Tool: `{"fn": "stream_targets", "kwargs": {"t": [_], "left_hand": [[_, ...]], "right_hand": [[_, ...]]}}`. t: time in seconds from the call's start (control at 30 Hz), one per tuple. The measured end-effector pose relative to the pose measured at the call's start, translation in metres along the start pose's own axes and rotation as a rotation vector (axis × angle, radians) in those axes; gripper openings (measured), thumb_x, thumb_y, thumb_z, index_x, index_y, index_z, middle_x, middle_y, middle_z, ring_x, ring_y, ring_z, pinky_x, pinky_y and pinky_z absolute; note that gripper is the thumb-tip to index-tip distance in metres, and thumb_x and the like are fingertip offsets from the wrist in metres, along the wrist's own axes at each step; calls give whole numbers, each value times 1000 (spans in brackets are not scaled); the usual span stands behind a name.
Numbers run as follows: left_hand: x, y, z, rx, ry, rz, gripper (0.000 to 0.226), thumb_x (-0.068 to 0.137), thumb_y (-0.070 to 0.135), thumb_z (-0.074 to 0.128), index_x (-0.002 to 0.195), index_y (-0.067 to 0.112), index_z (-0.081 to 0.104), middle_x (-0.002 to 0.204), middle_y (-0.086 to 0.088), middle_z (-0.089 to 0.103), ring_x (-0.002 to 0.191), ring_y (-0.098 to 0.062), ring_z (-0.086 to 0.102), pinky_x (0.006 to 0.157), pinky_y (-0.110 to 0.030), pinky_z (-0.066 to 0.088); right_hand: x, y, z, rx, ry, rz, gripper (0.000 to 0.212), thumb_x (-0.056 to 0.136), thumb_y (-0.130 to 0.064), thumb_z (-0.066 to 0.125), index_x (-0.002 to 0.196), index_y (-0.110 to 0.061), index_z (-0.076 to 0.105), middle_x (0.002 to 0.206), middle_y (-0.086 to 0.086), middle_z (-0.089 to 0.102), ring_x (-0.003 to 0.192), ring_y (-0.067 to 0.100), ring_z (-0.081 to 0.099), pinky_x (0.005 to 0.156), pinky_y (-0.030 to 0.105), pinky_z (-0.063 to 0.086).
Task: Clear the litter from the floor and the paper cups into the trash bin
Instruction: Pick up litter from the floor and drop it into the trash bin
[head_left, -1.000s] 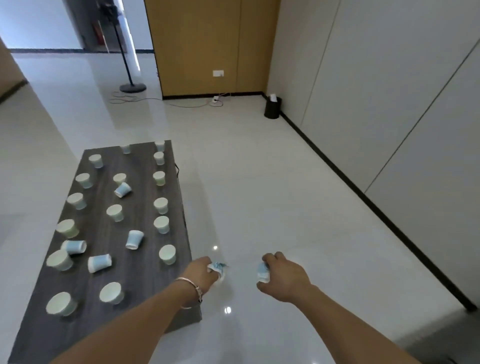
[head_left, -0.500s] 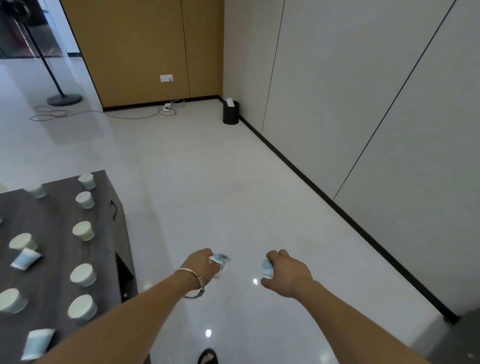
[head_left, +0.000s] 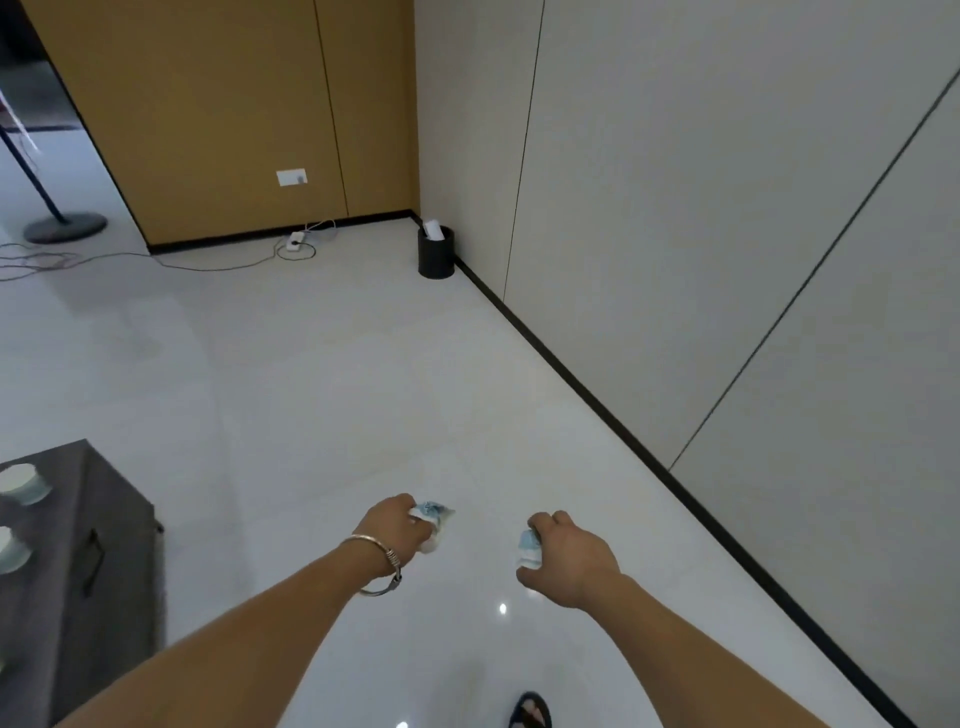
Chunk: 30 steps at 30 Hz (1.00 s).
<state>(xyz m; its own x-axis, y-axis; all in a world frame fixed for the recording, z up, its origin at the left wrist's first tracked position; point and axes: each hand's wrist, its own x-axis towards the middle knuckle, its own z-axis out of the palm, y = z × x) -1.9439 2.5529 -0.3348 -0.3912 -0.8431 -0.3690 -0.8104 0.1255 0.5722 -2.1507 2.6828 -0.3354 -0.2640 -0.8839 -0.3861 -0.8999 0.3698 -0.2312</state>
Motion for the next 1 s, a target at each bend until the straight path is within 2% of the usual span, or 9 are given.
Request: {"fn": "stream_targets", "kwargs": {"t": [0.13, 0.27, 0.33, 0.43, 0.57, 0.7, 0.83, 1.0], "left_hand": [[72, 40, -14, -23, 13, -76, 17, 83, 17, 57, 70, 19, 47, 82, -6, 58, 77, -21, 52, 62, -25, 35], [141, 75, -33, -64, 26, -93, 15, 82, 19, 58, 72, 15, 48, 86, -13, 61, 80, -25, 55, 65, -27, 39], [184, 85, -42, -73, 7, -89, 16, 79, 26, 57, 72, 16, 47, 82, -8, 58, 76, -22, 53, 62, -25, 36], [264, 96, -60, -62, 9, -83, 12, 85, 21, 59, 77, 15, 51, 83, -7, 59, 76, -20, 53, 62, -23, 36], [370, 115, -94, -41, 17, -65, 19, 83, 22, 58, 69, 20, 46, 75, -1, 56, 73, -19, 53, 62, -23, 37], [465, 137, -138, -17, -9, -11, 20, 81, 27, 58, 66, 23, 45, 66, 8, 52, 67, -14, 51, 54, -22, 34], [560, 157, -180, 14, -4, 27, 23, 84, 30, 57, 66, 25, 44, 67, 9, 51, 70, -15, 52, 56, -24, 34], [687, 187, -199, 53, -43, 49, 22, 84, 34, 55, 67, 26, 43, 69, 10, 51, 68, -12, 50, 51, -18, 31]], "right_hand": [[82, 27, -60, -22, -6, -65, 60, 84, -52, 59, 134, -24, 40, 126, 0, 45, 102, 21, 59, 77, 28, 44], [168, 44, -112, -58, 1, -88, 60, 85, -51, 59, 135, -24, 39, 128, 0, 45, 104, 22, 59, 82, 29, 46], [215, 45, -129, -64, -4, -103, 60, 85, -50, 59, 135, -23, 39, 128, 1, 45, 105, 23, 59, 82, 29, 46], [293, 43, -157, -74, -13, -115, 59, 86, -49, 58, 134, -22, 39, 128, 2, 45, 105, 24, 59, 82, 30, 46], [390, 37, -194, -82, -11, -93, 59, 86, -48, 58, 136, -23, 38, 129, 2, 44, 107, 24, 58, 84, 31, 45], [484, 31, -243, -76, -10, -68, 59, 85, -49, 58, 135, -25, 39, 128, 0, 45, 106, 23, 59, 83, 30, 45], [570, 33, -277, -41, -20, -45, 59, 85, -48, 58, 136, -25, 38, 128, -1, 44, 106, 23, 59, 83, 29, 46], [696, 58, -312, -53, -71, -39, 61, 84, -52, 57, 135, -25, 38, 129, 0, 44, 108, 23, 58, 83, 31, 46]]}}
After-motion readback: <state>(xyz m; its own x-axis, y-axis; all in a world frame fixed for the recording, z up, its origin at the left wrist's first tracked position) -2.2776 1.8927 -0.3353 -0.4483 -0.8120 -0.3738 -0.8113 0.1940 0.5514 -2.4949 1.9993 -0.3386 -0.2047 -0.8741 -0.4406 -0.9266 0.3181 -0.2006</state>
